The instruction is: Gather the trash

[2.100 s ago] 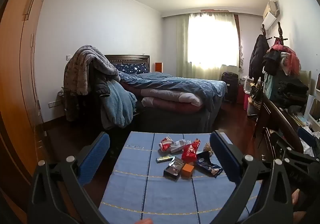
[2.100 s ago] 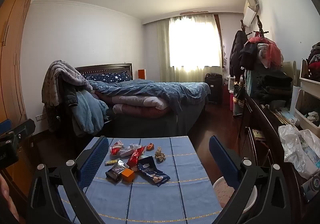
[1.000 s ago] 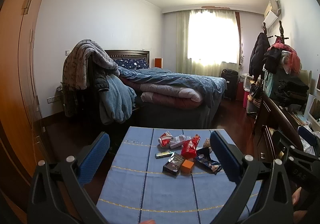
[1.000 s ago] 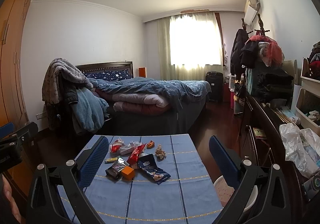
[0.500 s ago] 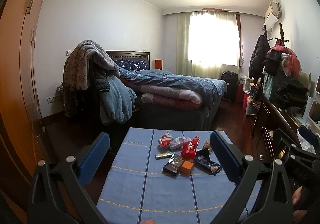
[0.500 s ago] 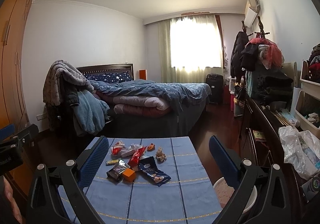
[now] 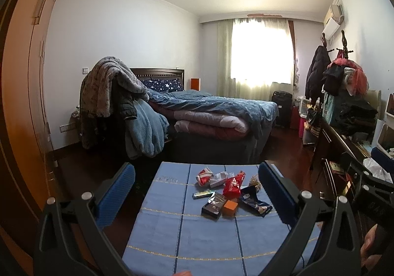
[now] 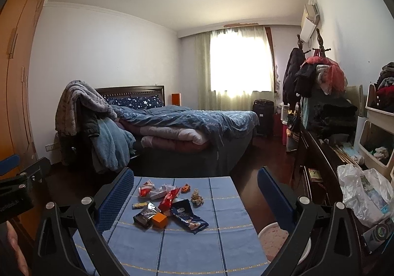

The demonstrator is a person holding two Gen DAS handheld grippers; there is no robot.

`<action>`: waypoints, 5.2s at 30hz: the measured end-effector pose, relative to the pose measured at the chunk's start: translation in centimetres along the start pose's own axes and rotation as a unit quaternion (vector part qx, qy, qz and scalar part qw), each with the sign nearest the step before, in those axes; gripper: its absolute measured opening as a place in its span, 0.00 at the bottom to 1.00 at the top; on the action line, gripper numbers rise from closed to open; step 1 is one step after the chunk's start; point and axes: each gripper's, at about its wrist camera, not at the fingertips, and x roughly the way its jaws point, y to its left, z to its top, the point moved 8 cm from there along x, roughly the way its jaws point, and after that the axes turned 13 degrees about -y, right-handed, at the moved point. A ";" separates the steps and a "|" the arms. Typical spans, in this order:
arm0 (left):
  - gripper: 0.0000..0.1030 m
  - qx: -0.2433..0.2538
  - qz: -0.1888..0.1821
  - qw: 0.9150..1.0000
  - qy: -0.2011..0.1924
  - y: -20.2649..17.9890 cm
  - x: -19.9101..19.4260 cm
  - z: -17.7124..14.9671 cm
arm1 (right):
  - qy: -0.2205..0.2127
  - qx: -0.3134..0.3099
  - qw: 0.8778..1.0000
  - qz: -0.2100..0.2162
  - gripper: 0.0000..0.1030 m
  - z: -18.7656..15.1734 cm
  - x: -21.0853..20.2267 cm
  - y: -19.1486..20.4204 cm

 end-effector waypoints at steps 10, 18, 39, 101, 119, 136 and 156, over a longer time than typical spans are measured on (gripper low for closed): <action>0.97 -0.006 0.000 1.000 -0.010 0.4 -1.2 0.6 | -0.009 -0.004 1.000 0.003 0.97 0.5 -0.5 0.3; 0.97 -0.006 0.002 1.000 -0.007 0.6 -1.0 0.7 | -0.005 -0.002 1.000 0.001 0.97 0.3 -0.4 0.2; 0.97 -0.002 0.003 1.000 0.009 0.2 0.6 0.1 | 0.005 0.003 1.000 0.003 0.97 -0.9 0.5 -0.5; 0.89 -0.001 -0.128 0.943 0.307 -6.0 31.5 -30.8 | 0.256 0.002 0.966 0.040 0.97 -22.7 20.1 -0.1; 0.53 -0.026 -0.079 0.954 0.287 -0.8 30.4 -28.9 | 0.290 -0.010 0.952 0.093 0.97 -25.8 22.3 5.2; 0.54 -0.049 -0.032 0.962 0.265 4.9 28.7 -27.5 | 0.360 -0.041 0.929 0.074 0.50 -31.8 25.8 9.1; 0.55 -0.023 -0.124 0.963 0.237 -4.2 24.1 -23.7 | 0.288 0.003 0.956 0.065 0.44 -23.8 18.6 2.2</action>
